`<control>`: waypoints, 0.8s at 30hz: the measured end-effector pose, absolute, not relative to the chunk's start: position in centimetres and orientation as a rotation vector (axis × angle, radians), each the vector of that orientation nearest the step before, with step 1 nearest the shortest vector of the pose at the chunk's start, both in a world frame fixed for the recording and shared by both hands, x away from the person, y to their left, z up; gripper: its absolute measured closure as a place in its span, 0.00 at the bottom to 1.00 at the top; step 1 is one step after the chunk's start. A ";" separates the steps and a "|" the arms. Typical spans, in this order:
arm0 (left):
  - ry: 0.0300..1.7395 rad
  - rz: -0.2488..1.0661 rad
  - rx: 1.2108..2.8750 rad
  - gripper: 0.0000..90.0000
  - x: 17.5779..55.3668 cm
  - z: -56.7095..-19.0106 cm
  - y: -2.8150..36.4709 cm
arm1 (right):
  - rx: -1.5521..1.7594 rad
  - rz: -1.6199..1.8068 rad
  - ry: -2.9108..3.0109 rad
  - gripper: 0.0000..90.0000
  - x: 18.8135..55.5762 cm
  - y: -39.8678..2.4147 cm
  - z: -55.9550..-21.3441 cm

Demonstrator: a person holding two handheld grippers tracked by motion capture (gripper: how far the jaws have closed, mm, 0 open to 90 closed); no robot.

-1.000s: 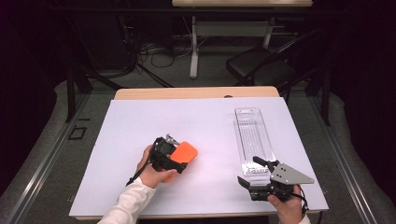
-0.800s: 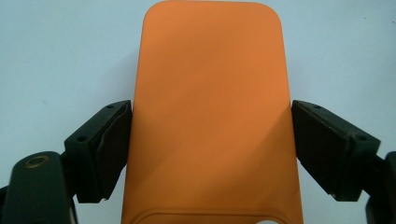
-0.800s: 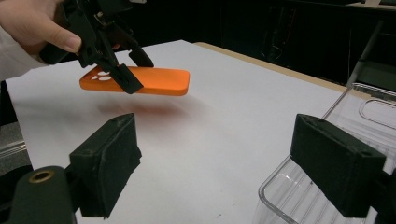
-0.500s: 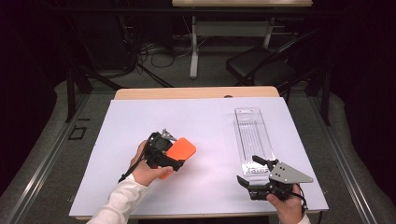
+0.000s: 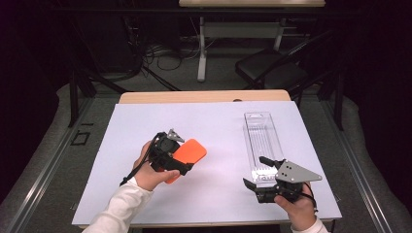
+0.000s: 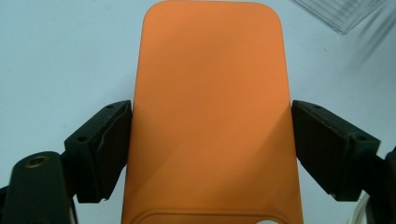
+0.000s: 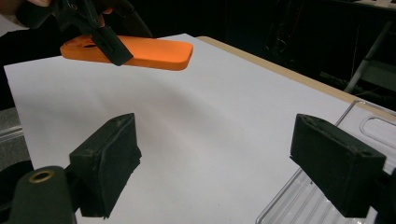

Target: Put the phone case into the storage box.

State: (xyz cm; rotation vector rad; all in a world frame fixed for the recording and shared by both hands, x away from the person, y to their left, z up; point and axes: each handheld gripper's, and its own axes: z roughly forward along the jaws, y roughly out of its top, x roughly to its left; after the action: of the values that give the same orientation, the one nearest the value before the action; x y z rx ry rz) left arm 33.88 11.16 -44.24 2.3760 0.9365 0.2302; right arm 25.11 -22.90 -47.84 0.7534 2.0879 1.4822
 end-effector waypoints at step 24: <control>0.882 0.242 2.388 0.18 33.6 -41.7 10.4 | 0.704 1.367 2.165 0.16 27.2 -21.4 -45.2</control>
State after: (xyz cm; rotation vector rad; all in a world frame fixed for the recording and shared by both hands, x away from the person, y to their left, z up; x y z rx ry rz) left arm 33.60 10.38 -41.72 2.3884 0.8818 0.2420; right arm 27.16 -21.40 -45.22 0.7041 2.1646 1.3673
